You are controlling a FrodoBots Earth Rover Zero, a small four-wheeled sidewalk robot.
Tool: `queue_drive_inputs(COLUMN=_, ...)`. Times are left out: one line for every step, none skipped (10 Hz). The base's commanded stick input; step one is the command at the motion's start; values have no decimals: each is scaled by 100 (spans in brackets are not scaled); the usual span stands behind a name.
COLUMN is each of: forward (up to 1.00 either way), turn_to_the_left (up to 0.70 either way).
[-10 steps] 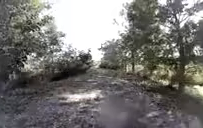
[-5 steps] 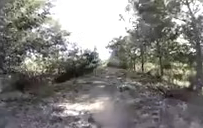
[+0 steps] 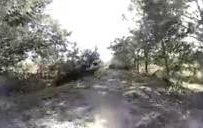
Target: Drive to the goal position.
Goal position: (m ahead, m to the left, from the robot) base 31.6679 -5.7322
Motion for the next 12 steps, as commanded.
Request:
queue_drive_inputs(forward=85, turn_to_the_left=-16)
queue_drive_inputs(forward=85, turn_to_the_left=-34)
queue_drive_inputs(forward=85, turn_to_the_left=-34)
queue_drive_inputs(forward=85, turn_to_the_left=-5)
queue_drive_inputs(forward=85, turn_to_the_left=-29)
queue_drive_inputs(forward=85, turn_to_the_left=-5)
queue_drive_inputs(forward=85, turn_to_the_left=0)
queue_drive_inputs(forward=85, turn_to_the_left=0)
queue_drive_inputs(forward=85, turn_to_the_left=0)
queue_drive_inputs(forward=85, turn_to_the_left=0)
queue_drive_inputs(forward=85, turn_to_the_left=0)
queue_drive_inputs(forward=85, turn_to_the_left=0)
